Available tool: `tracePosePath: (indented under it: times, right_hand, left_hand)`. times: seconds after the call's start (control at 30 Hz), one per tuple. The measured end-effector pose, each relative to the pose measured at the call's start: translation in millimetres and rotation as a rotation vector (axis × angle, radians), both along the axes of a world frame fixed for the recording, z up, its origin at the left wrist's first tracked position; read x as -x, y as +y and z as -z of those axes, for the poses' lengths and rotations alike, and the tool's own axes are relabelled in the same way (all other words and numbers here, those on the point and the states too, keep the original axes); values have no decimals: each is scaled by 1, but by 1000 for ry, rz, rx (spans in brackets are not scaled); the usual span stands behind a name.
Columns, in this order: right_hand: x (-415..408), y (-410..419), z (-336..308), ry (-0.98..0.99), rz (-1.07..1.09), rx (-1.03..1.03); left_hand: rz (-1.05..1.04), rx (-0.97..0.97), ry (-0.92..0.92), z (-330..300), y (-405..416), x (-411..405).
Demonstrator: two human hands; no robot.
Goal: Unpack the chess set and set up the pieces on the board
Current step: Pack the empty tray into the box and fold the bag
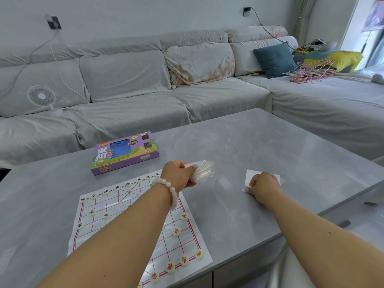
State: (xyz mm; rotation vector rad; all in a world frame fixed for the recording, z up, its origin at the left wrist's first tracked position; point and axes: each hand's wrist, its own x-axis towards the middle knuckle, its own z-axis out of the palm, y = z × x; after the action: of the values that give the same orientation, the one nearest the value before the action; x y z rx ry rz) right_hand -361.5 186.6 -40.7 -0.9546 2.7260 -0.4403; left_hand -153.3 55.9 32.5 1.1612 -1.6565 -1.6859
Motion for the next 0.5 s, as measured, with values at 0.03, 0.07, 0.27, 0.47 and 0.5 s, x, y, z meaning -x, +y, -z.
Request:
tracePosePath:
  times: [0.03,0.07,0.27,0.47,0.5]
  right_hand:
    - [-1,-2,-3,-27,17,44]
    - [-2,-5,-10,-64,43,121]
    - [-44,-35,-84,-255,43,838]
    - [-104,-48,-83,-368,-398,901]
    - [-105,-47,-78,-390,-411,882]
  left_hand:
    - [0,8,-4,0,0,-1]
    - [2,27,-17,-1,-1,-3]
    - [61,225,-209,-1,-4,-16]
    - [-6,-79,13,-9,-4,-22]
    - [-18,-186,73,-13,-3,-23]
